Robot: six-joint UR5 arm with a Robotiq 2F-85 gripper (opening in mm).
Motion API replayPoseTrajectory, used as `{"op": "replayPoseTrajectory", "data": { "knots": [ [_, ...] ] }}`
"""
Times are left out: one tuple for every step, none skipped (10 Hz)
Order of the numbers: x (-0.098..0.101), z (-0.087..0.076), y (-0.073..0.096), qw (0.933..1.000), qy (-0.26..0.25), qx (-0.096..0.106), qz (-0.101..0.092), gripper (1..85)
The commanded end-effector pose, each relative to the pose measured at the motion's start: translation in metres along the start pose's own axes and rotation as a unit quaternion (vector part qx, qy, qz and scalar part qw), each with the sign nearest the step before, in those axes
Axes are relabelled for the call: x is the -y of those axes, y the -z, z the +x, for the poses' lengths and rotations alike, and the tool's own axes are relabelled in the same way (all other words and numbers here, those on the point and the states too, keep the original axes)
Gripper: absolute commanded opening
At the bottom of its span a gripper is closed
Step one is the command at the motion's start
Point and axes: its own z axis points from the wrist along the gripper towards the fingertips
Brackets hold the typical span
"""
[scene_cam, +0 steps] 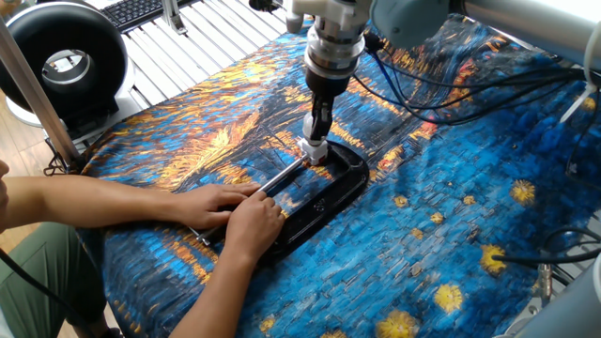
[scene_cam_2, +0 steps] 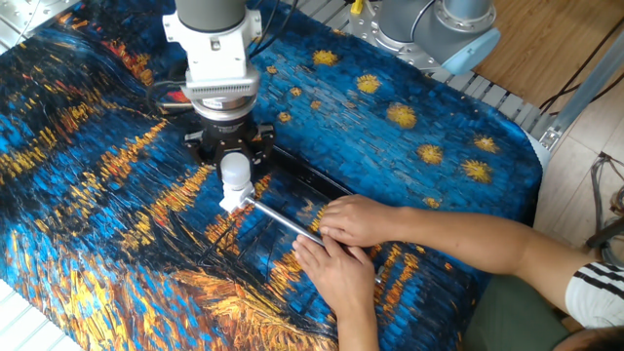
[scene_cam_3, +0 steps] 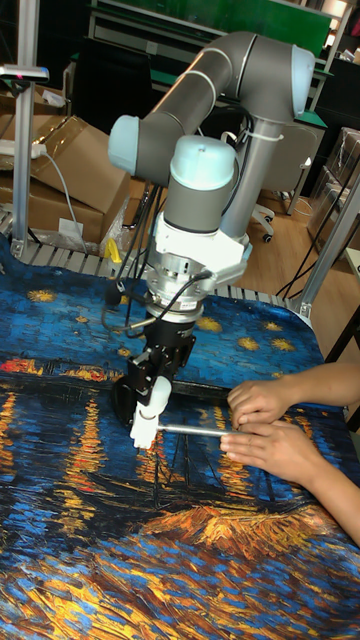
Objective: Take out the light bulb by rotating it
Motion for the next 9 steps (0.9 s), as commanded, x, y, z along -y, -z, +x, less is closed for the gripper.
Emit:
{"op": "replayPoseTrajectory", "data": {
  "knots": [
    [0.0,-0.003,0.001,0.9985,0.052,0.015,-0.01,1.0],
    [0.0,-0.002,0.001,0.9979,0.062,0.012,-0.01,1.0],
    [0.001,0.0,0.001,0.997,0.076,0.01,-0.009,1.0],
    [0.003,-0.002,0.001,0.9954,0.095,0.013,-0.005,1.0],
    [0.001,-0.001,0.001,0.9947,0.102,0.014,-0.008,1.0],
    [0.0,-0.001,0.001,0.9938,0.109,0.017,-0.009,1.0],
    [0.004,-0.001,0.001,0.9922,0.123,0.016,-0.002,1.0],
    [0.008,-0.001,0.001,0.9903,0.138,0.014,0.006,1.0],
    [0.012,0.0,0.001,0.9882,0.152,0.011,0.014,1.0]
  ]
}}
